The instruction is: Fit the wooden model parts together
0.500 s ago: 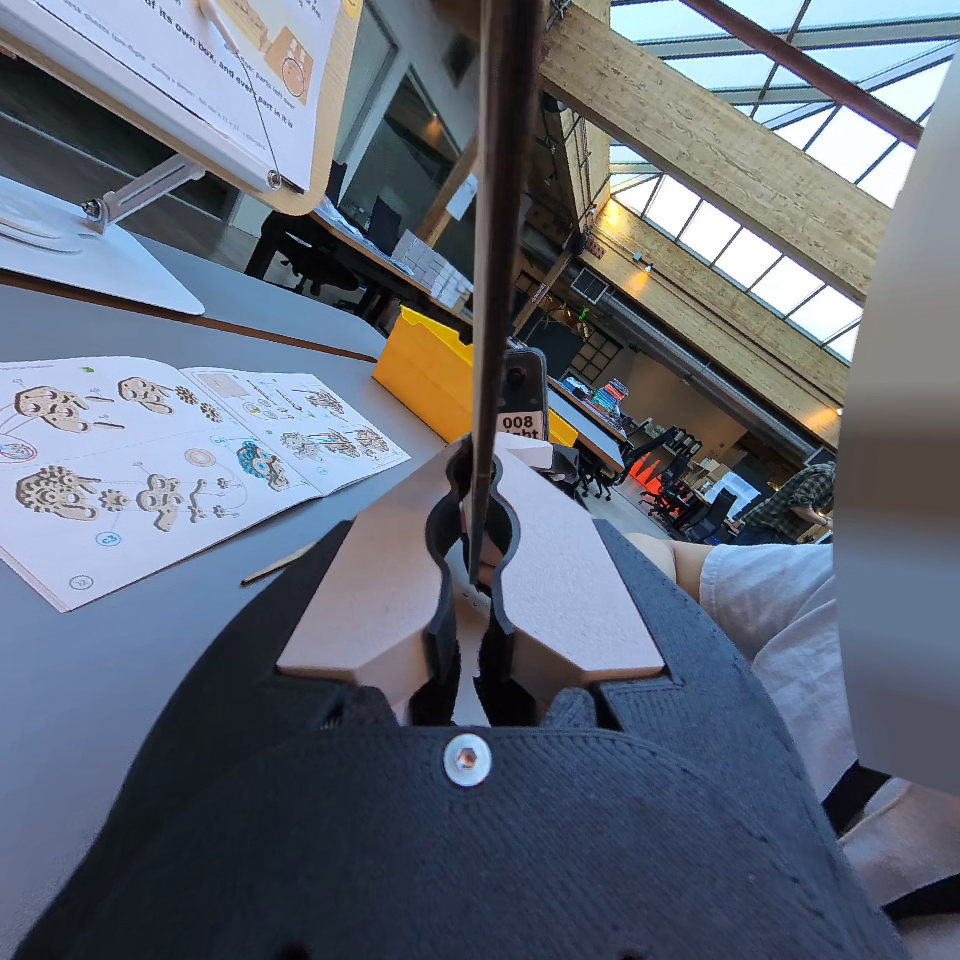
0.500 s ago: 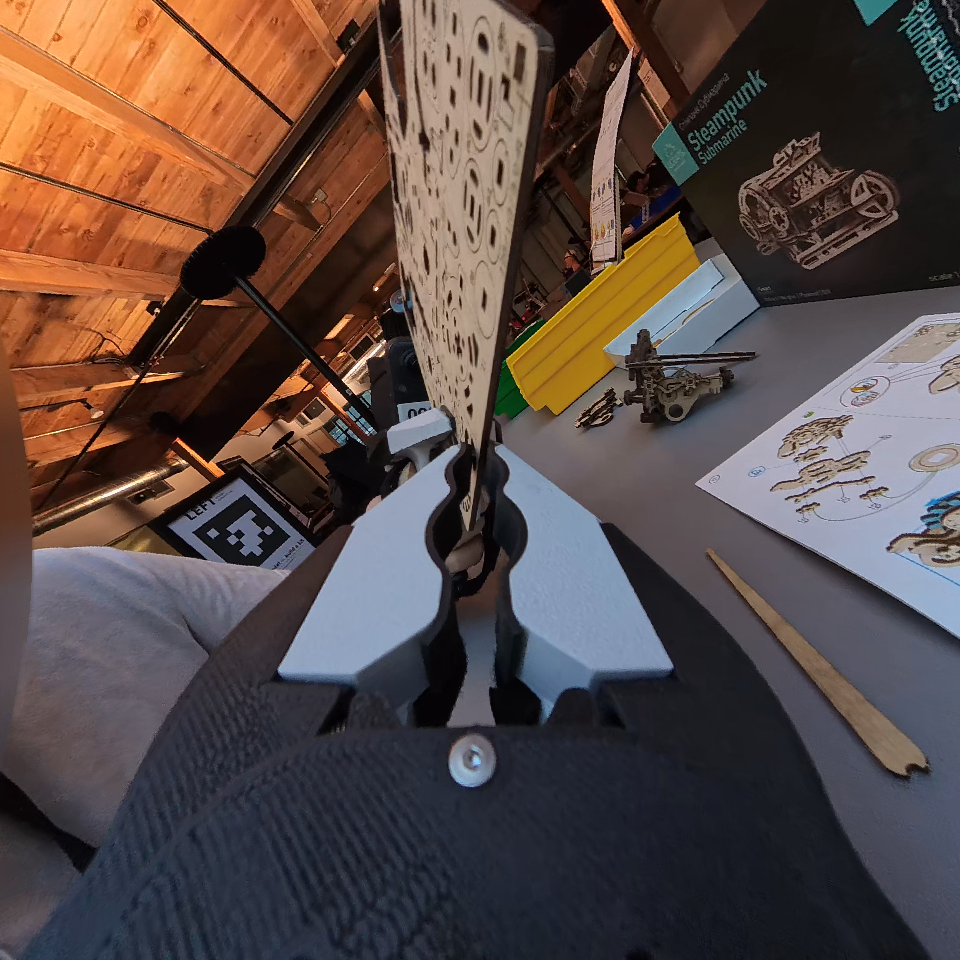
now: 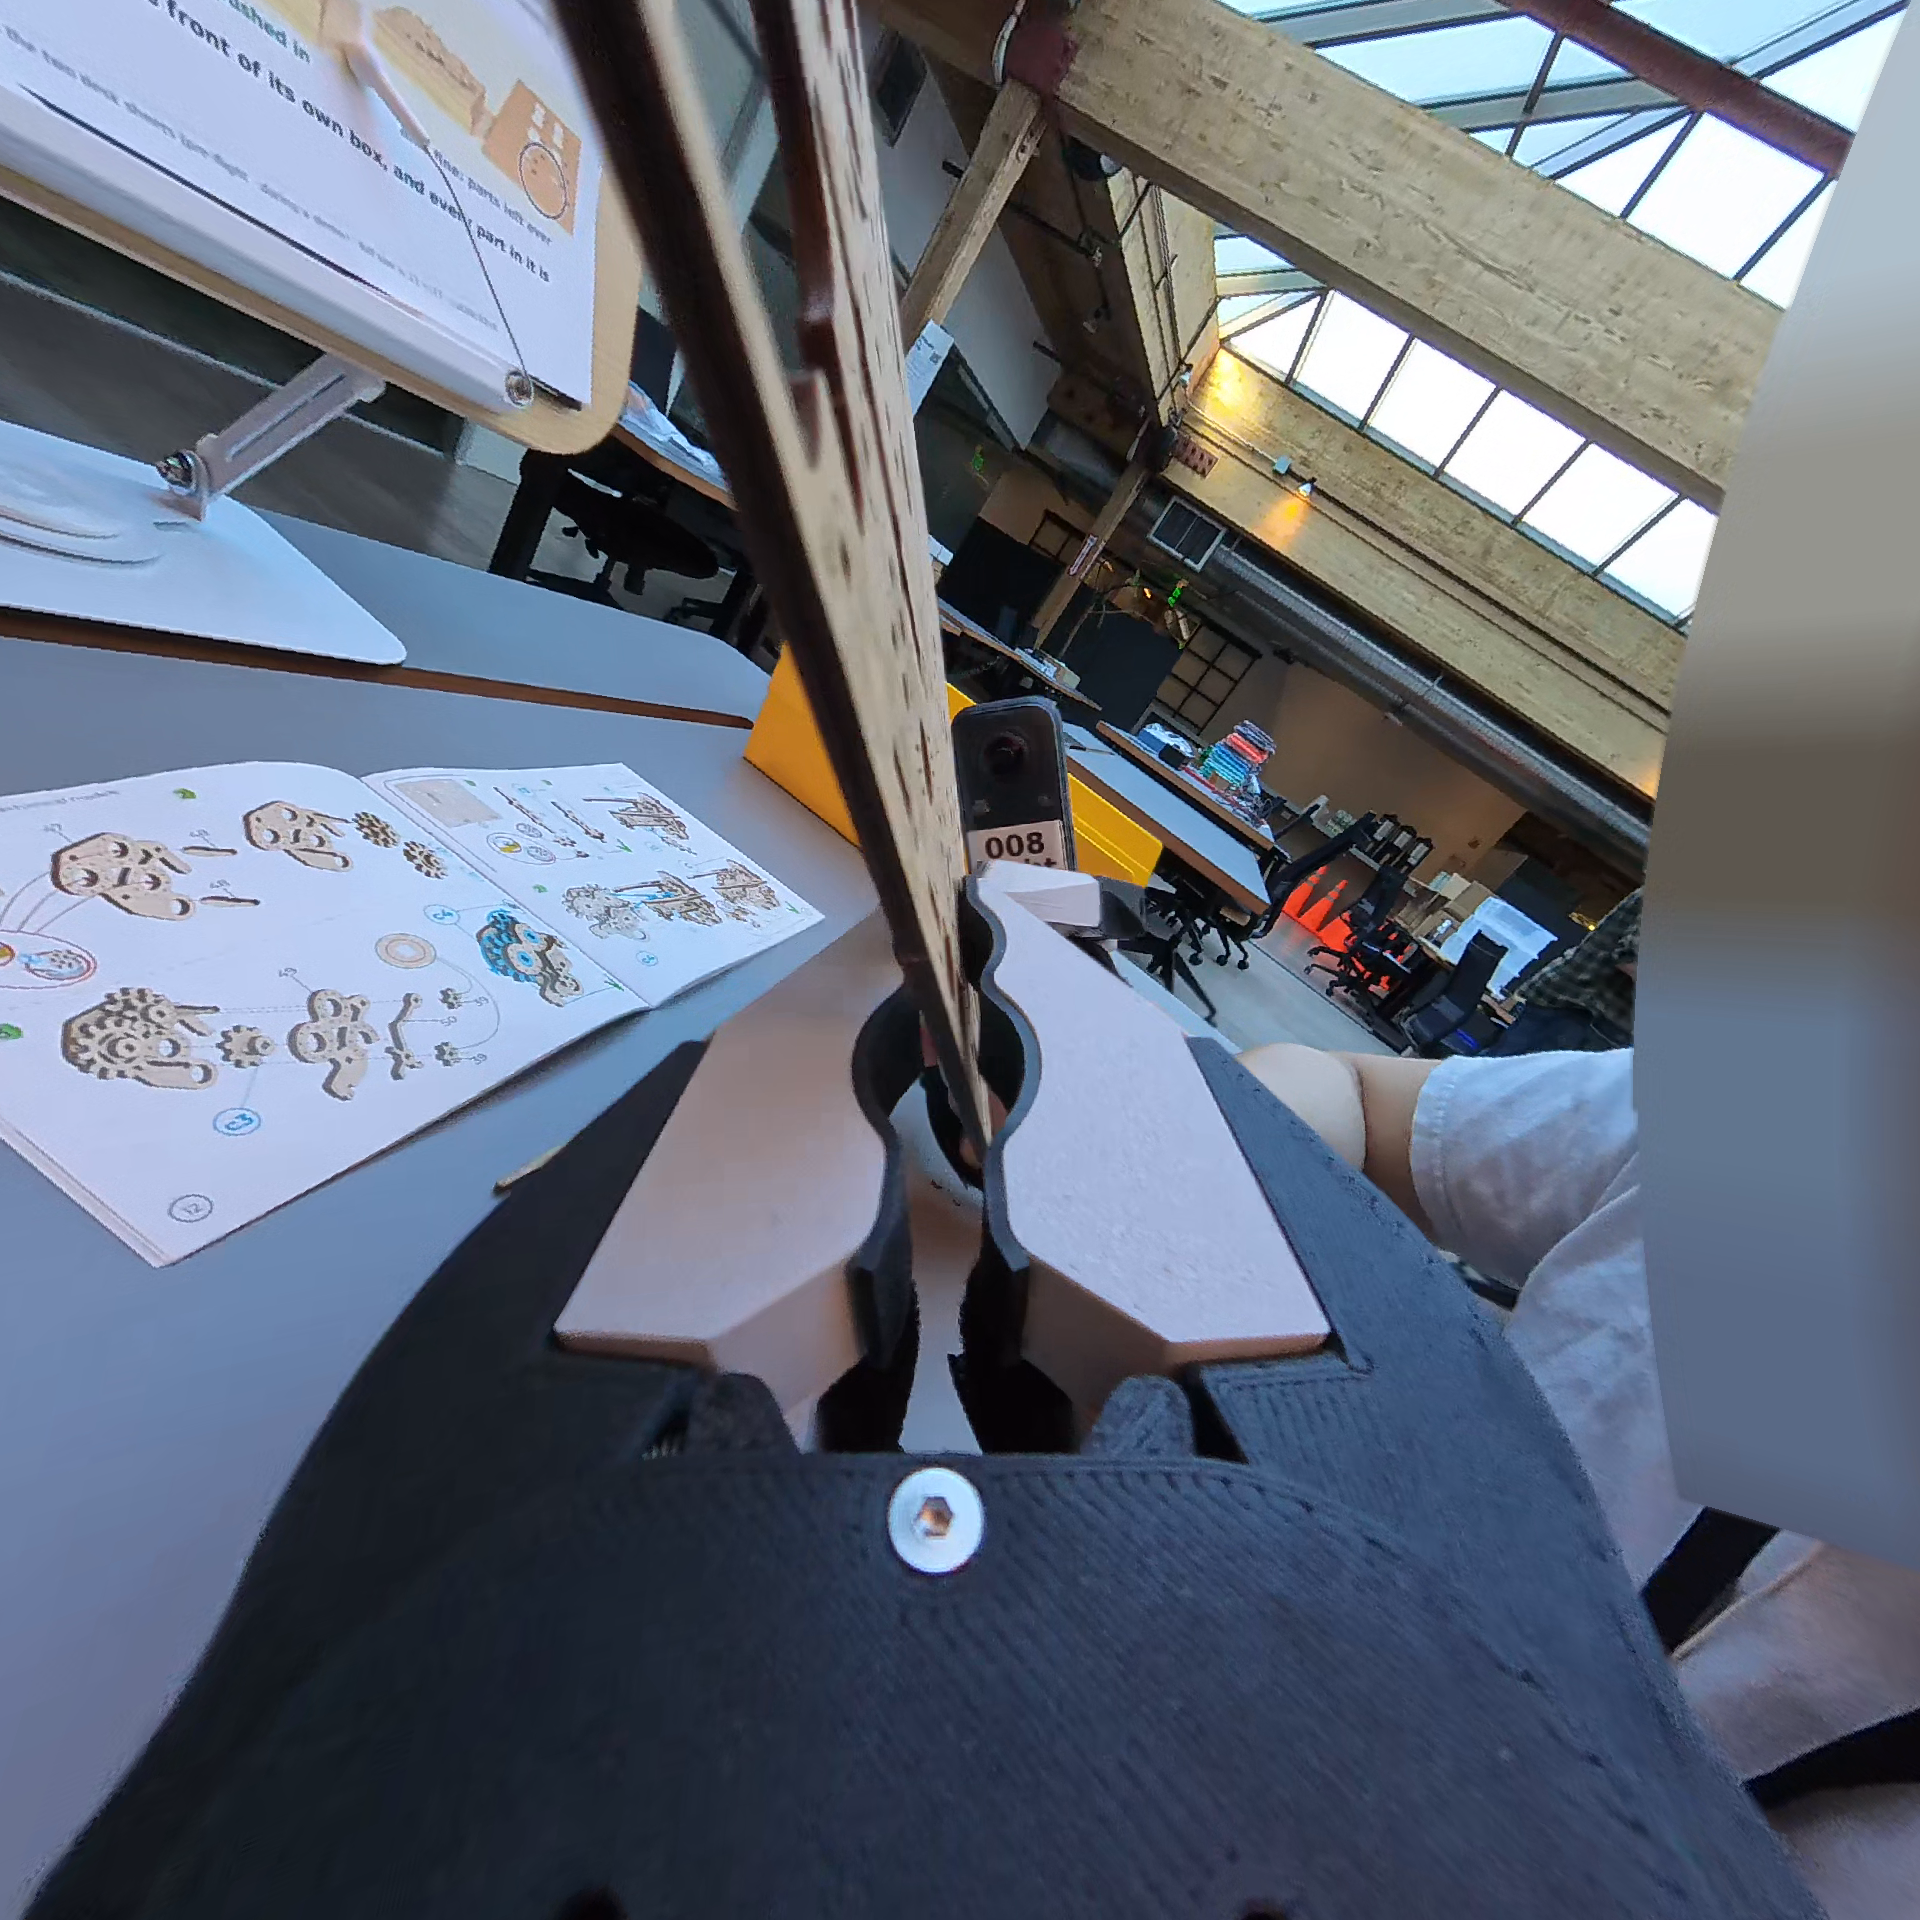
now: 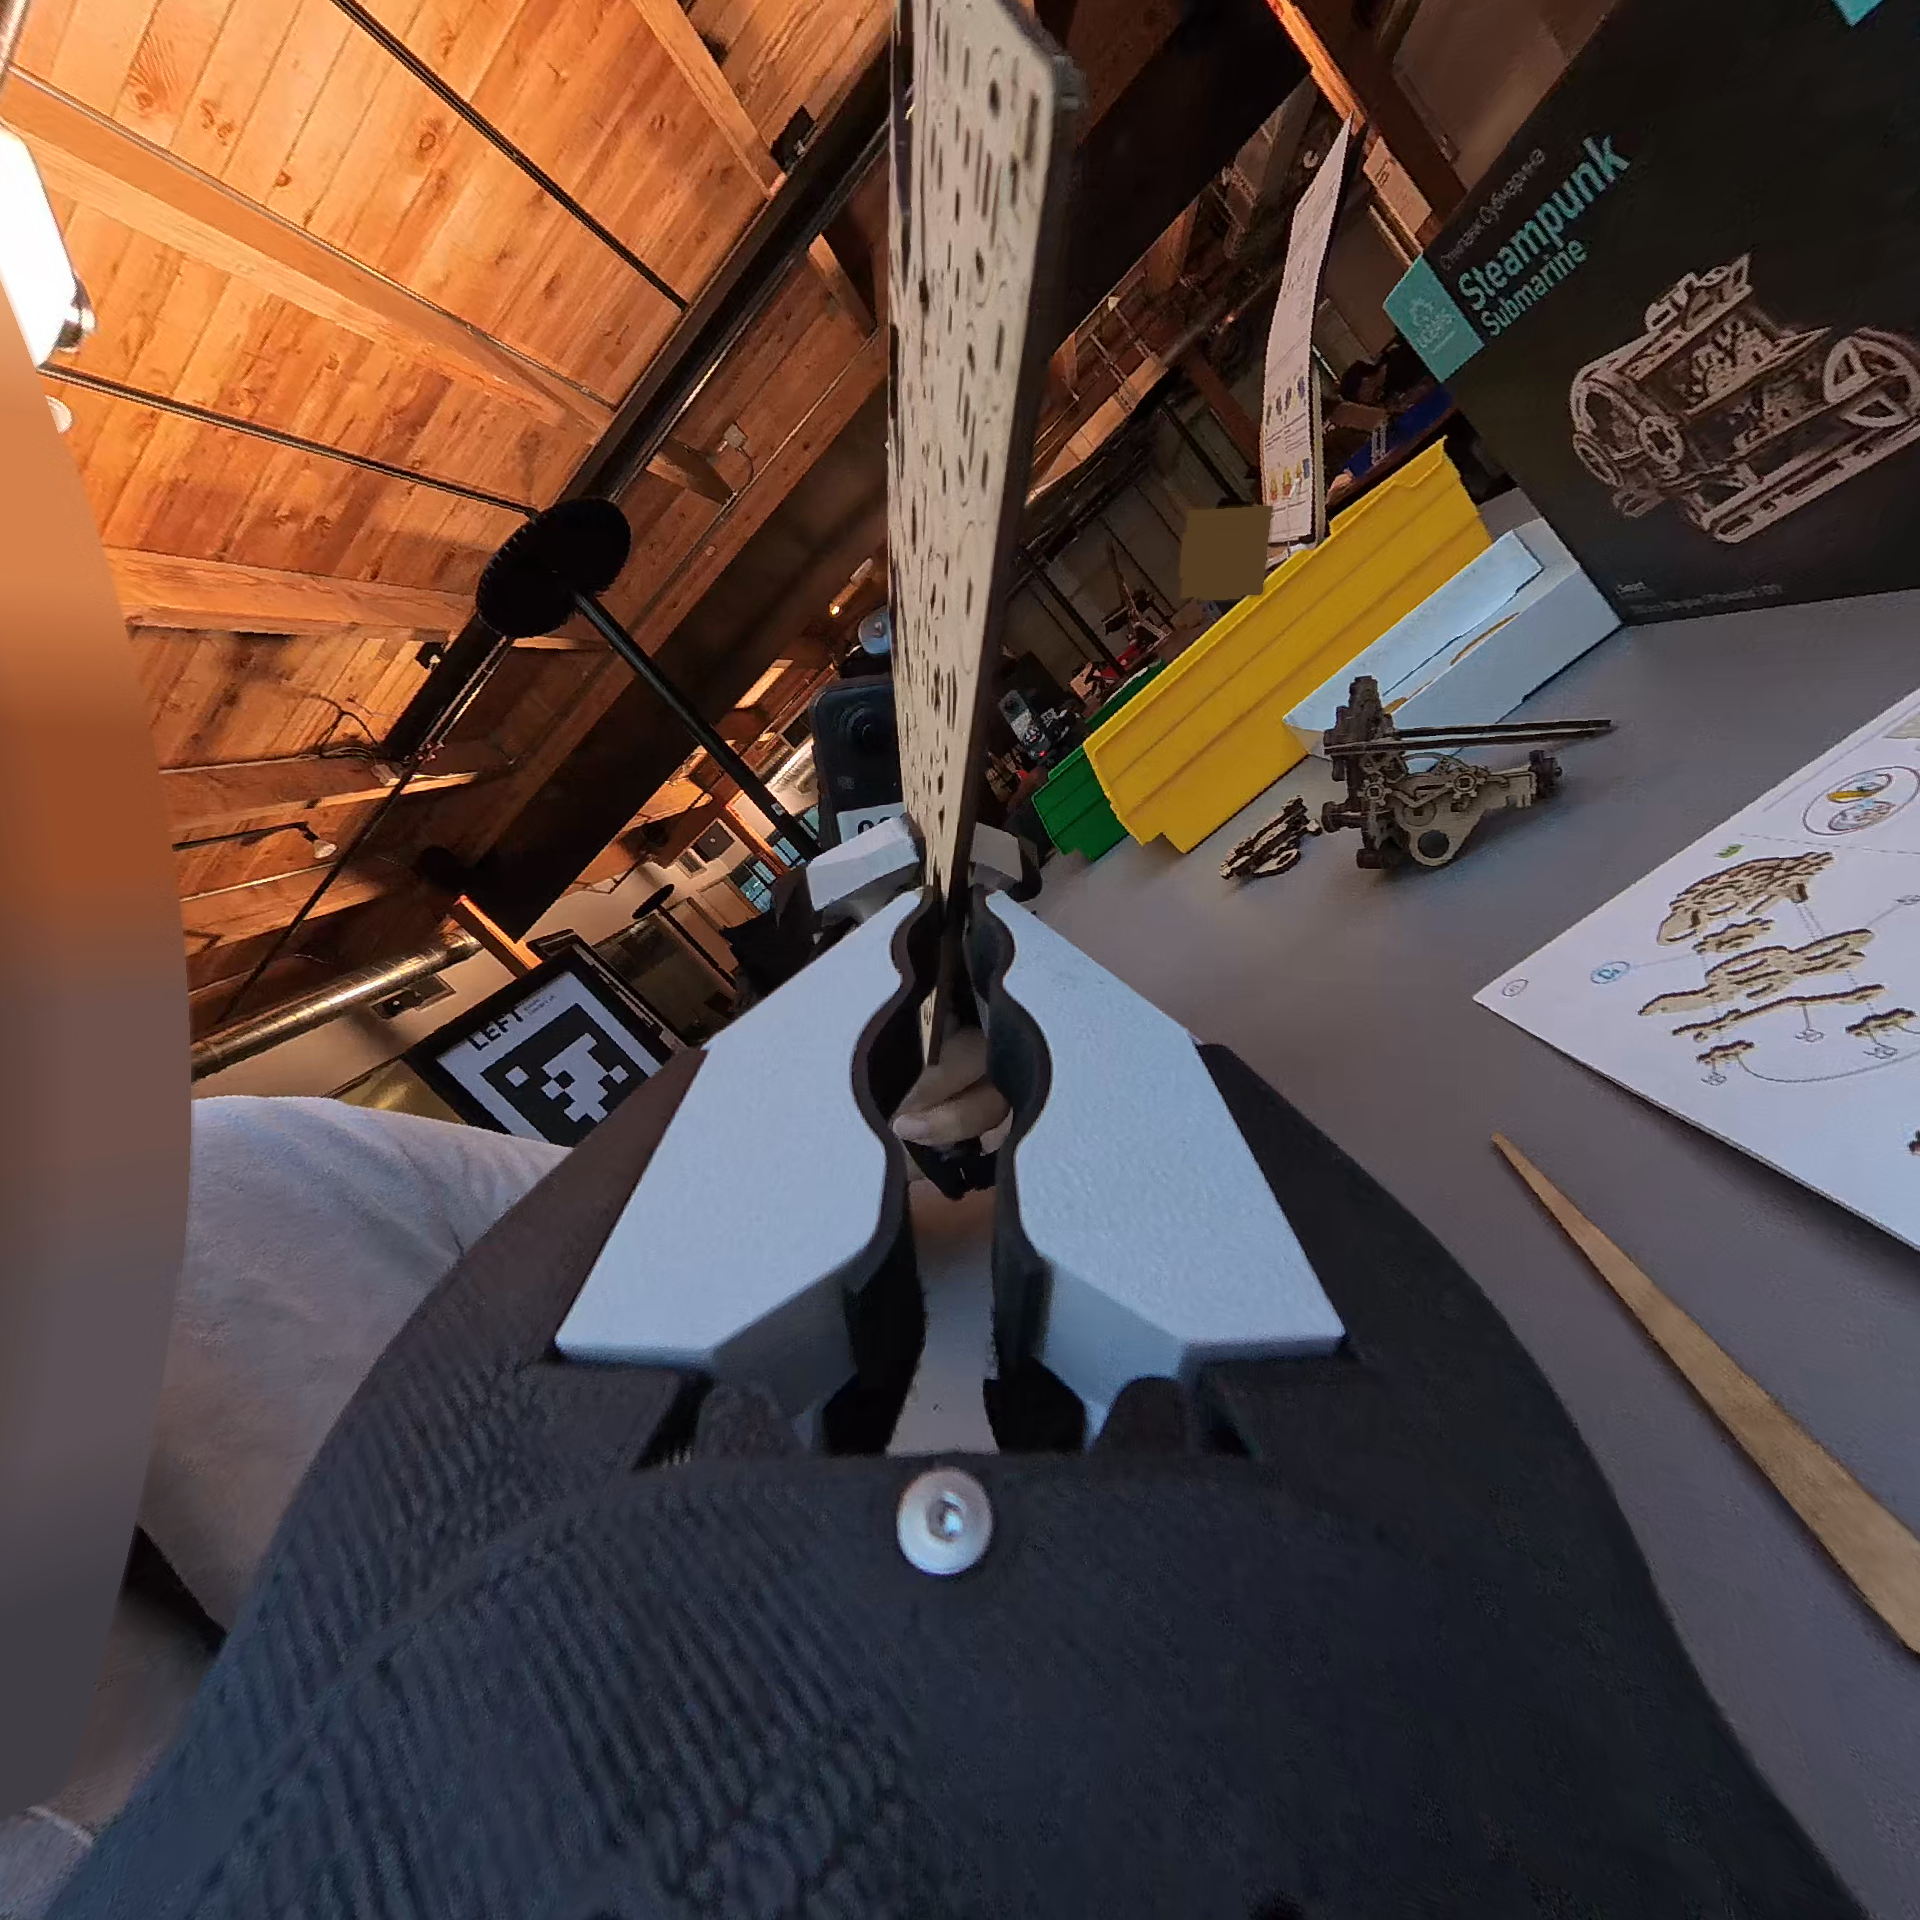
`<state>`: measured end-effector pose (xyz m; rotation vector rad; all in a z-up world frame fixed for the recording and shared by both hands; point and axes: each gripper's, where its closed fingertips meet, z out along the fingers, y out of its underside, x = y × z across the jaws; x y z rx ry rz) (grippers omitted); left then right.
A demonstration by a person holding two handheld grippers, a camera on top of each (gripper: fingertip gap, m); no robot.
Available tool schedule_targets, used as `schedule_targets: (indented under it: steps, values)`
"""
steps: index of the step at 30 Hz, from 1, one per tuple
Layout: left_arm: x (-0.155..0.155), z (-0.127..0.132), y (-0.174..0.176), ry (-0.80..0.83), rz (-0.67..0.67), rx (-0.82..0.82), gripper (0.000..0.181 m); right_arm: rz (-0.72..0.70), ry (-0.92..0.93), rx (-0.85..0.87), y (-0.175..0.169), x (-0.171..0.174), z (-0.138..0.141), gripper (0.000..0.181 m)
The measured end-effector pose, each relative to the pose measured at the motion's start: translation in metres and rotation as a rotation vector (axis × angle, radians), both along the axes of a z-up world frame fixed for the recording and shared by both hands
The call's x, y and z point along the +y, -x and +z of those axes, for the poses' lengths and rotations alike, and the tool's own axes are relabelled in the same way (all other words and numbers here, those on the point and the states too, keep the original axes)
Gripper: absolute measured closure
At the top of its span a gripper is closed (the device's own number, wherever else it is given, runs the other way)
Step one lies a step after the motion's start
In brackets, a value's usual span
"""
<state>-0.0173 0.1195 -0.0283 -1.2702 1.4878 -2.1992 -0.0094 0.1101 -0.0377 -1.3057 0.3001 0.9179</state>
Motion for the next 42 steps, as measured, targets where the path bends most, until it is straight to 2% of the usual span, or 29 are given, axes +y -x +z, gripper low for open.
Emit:
schedule_targets:
  steps: [5, 10, 14, 18, 21, 24, 28, 30, 33, 38, 42]
  values:
    - [0.018, 0.004, 0.001, 0.048, -0.036, 0.026, 0.181, -0.045, 0.066, -0.103, -0.007, -0.004, -0.005, 0.181]
    - [0.034, 0.012, 0.005, 0.072, -0.081, 0.032, 0.181, -0.022, 0.198, -0.366, -0.012, -0.008, -0.020, 0.181]
    - [0.052, 0.012, -0.001, 0.058, 0.015, 0.014, 0.181, -0.039, 0.295, -0.607, -0.025, -0.005, -0.041, 0.177]
    - [0.072, 0.017, -0.001, 0.086, 0.069, -0.004, 0.181, -0.036, 0.388, -0.759, -0.024, 0.001, -0.068, 0.172]
    - [0.077, 0.013, -0.004, 0.070, 0.090, 0.008, 0.181, -0.184, 0.332, -0.891, -0.042, -0.002, -0.054, 0.173]
    - [0.080, 0.005, -0.007, 0.033, 0.118, 0.023, 0.181, -0.478, 0.247, -1.083, -0.087, -0.024, -0.023, 0.172]
    - [0.084, -0.001, -0.010, 0.019, 0.120, 0.032, 0.180, -0.894, 0.179, -1.307, -0.145, -0.073, 0.013, 0.172]
    - [0.079, 0.002, -0.008, 0.035, 0.068, 0.028, 0.180, -0.971, 0.192, -1.290, -0.162, -0.085, 0.015, 0.171]
    - [0.070, 0.004, -0.005, 0.030, 0.013, 0.006, 0.179, -0.949, 0.214, -1.196, -0.171, -0.085, 0.007, 0.170]
    - [0.064, 0.004, -0.005, 0.011, 0.033, -0.076, 0.180, -0.961, 0.212, -1.144, -0.172, -0.090, 0.005, 0.170]
    - [0.057, 0.008, -0.001, 0.083, 0.027, -0.143, 0.181, -0.976, 0.230, -1.057, -0.175, -0.096, 0.001, 0.172]
